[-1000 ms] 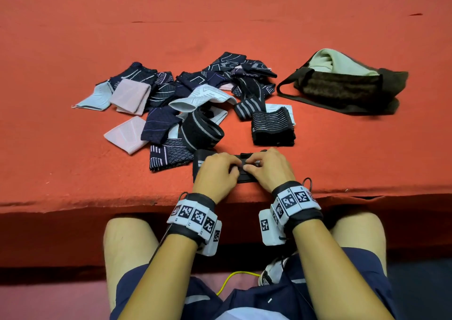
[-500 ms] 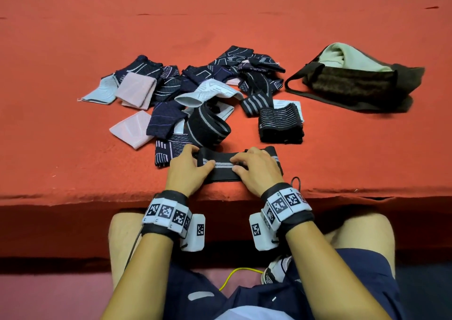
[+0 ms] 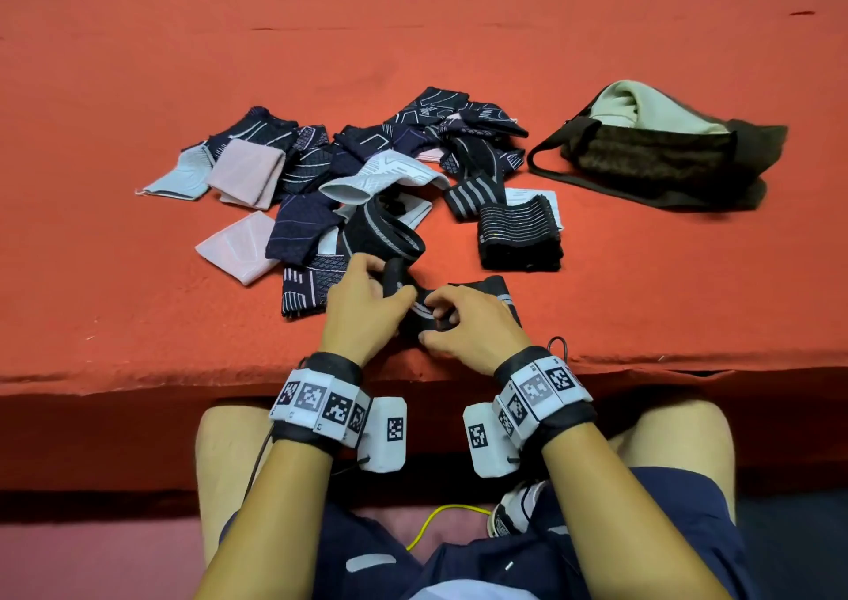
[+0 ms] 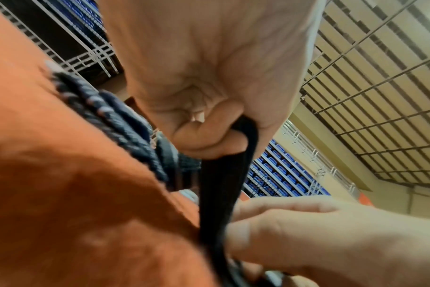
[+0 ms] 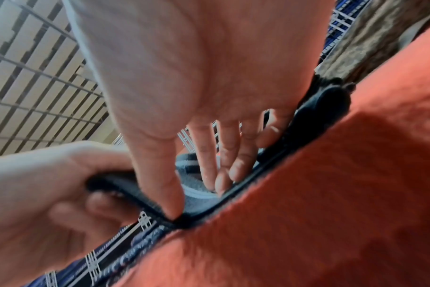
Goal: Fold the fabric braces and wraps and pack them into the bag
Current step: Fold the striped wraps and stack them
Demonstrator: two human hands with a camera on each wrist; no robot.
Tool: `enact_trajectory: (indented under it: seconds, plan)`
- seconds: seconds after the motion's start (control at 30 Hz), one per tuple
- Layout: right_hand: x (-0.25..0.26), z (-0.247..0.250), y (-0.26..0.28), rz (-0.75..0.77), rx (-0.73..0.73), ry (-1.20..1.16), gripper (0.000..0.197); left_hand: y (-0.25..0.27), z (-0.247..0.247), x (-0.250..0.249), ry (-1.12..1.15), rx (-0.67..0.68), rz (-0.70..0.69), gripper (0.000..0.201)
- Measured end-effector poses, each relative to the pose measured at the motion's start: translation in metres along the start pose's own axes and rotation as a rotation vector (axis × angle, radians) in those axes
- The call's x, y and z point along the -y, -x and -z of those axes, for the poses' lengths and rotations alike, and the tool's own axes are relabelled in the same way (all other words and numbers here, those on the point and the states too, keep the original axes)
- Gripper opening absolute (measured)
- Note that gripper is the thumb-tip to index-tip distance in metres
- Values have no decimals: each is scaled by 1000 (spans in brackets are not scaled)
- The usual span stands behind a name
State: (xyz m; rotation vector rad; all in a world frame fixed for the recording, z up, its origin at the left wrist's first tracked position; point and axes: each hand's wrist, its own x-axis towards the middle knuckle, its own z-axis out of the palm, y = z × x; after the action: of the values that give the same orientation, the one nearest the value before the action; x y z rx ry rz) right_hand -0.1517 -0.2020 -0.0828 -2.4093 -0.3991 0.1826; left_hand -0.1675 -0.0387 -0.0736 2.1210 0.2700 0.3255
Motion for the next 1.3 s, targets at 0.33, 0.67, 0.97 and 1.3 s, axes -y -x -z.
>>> enact_trajectory:
  seconds: [0.33,0.67,0.97,1.3]
  plan:
    - [-17,29,7,-62,-25,-349,68,-7,-43,-30,129,210,-49,28]
    - [-46,34,-1,-182,-349,-329,12,-13,-51,-14,28,174,-122,23]
    - [-52,39,-1,-310,-354,-163,10,-16,-49,-1,-92,247,38,54]
    - [-53,45,-3,-357,-242,32,19,-21,-55,-5,-155,287,102,46]
